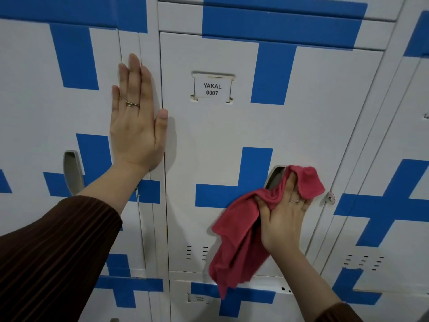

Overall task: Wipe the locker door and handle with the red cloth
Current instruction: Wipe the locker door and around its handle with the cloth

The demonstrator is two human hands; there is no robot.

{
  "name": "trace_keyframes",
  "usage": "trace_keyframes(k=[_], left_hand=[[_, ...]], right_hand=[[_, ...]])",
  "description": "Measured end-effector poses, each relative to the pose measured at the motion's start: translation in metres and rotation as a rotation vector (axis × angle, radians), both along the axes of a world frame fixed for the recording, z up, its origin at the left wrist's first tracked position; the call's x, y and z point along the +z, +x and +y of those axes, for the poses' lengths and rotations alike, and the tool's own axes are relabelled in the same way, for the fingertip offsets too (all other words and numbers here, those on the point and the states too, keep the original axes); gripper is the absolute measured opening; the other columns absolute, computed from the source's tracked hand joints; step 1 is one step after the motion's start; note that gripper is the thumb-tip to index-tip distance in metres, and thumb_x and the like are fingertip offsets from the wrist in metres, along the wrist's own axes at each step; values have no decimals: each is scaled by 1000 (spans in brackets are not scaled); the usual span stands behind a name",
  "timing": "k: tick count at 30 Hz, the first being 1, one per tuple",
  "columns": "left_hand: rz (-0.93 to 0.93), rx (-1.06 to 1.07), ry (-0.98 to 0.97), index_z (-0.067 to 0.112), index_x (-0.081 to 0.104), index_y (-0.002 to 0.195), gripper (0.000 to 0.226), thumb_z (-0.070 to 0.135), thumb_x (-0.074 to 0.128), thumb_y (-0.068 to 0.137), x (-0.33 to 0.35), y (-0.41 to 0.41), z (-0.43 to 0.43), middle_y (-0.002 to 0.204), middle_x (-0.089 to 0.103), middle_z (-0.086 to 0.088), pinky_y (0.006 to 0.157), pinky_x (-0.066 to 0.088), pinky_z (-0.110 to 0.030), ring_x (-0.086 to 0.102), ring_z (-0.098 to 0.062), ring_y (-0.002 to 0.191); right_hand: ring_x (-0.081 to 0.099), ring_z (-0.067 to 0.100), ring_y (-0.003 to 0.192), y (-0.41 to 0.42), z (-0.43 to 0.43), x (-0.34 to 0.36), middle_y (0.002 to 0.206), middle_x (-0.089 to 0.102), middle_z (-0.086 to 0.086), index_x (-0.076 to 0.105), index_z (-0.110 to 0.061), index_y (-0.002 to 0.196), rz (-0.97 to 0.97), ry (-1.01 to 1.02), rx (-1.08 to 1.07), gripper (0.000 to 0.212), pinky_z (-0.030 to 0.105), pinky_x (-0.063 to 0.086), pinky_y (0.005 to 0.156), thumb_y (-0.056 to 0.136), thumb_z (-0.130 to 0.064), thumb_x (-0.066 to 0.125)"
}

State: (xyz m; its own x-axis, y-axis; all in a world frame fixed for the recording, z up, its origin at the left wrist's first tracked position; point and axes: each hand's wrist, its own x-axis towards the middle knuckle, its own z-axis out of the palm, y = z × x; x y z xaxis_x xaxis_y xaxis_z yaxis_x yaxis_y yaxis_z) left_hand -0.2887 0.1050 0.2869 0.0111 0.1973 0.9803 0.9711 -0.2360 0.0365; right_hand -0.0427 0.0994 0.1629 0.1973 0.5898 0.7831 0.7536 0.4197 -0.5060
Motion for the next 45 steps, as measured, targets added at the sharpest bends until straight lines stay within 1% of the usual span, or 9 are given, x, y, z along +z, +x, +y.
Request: trace_keyframes(k=[4, 7, 14, 18, 24, 28, 31, 38, 45], left_hand=[[-5, 2, -1, -3, 11, 146, 61, 34, 15, 98, 0, 0, 0, 152, 11, -26, 117, -2, -35, 4, -35, 141], [-4, -4, -3, -3, 12, 145, 61, 33, 17, 97, 0, 1, 0, 152, 11, -27, 117, -2, -35, 4, -35, 141], [-7, 4, -6, -3, 12, 146, 61, 35, 16, 97, 0, 0, 0, 152, 10, -26, 117, -2, -35, 4, -34, 142], [-5, 7, -8, -3, 12, 145, 62, 35, 14, 97, 2, 1, 0, 152, 10, -27, 117, -3, -34, 4, -35, 141], [-5, 3, -4, -4, 13, 145, 61, 34, 17, 97, 1, 1, 0, 152, 11, -27, 116, -4, -34, 4, -36, 141], [-6, 1, -1, -4, 13, 145, 62, 35, 16, 97, 1, 1, 0, 152, 11, -27, 116, -4, -33, 5, -36, 141], [-8, 0, -2, -4, 13, 145, 62, 35, 15, 97, 1, 1, 0, 152, 11, -27, 116, -3, -34, 4, -37, 141], [-8, -8, -7, -4, 13, 145, 63, 36, 15, 97, 1, 1, 0, 151, 11, -28, 116, -3, -35, 5, -37, 141], [-7, 0, -17, -3, 11, 145, 62, 35, 15, 97, 1, 1, -1, 152, 9, -27, 116, -4, -35, 3, -36, 142]], right_hand=[[-3, 24, 137, 5, 2, 28, 150, 12, 21, -7, -23, 137, -4, 37, 23, 79, 46, -7, 111, 82, -56, 38], [-12, 12, 133, 6, 8, 48, 152, 5, 16, -7, -27, 136, 65, 89, 15, 76, 42, -11, 111, 84, -57, 40], [17, 31, 126, 13, -11, -29, 133, 39, 31, 15, -8, 141, -151, -57, -14, 78, 68, 24, 97, 80, -47, 43], [18, 28, 129, 25, -11, -26, 135, 40, 25, 11, -17, 141, -237, -104, 54, 84, 59, 13, 106, 75, -54, 46], [14, 26, 132, 27, -11, 15, 141, 34, 24, 12, -10, 143, -359, -66, 51, 114, 62, 14, 106, 58, -35, 84], [-5, 5, 132, 32, -13, 17, 147, 24, 16, 3, -18, 140, -358, -97, 117, 110, 51, 1, 111, 64, -40, 79], [7, 18, 131, 33, -8, 20, 142, 33, 22, 19, -6, 143, -373, -43, 34, 104, 56, 5, 108, 64, -41, 78], [16, 26, 134, 34, -5, -2, 141, 35, 19, 13, -19, 142, -286, -38, -3, 91, 53, 5, 111, 74, -70, 46], [25, 32, 125, 24, -10, -77, 128, 48, 26, 20, -6, 138, -254, -200, -109, 87, 57, 18, 105, 78, -68, 34]])
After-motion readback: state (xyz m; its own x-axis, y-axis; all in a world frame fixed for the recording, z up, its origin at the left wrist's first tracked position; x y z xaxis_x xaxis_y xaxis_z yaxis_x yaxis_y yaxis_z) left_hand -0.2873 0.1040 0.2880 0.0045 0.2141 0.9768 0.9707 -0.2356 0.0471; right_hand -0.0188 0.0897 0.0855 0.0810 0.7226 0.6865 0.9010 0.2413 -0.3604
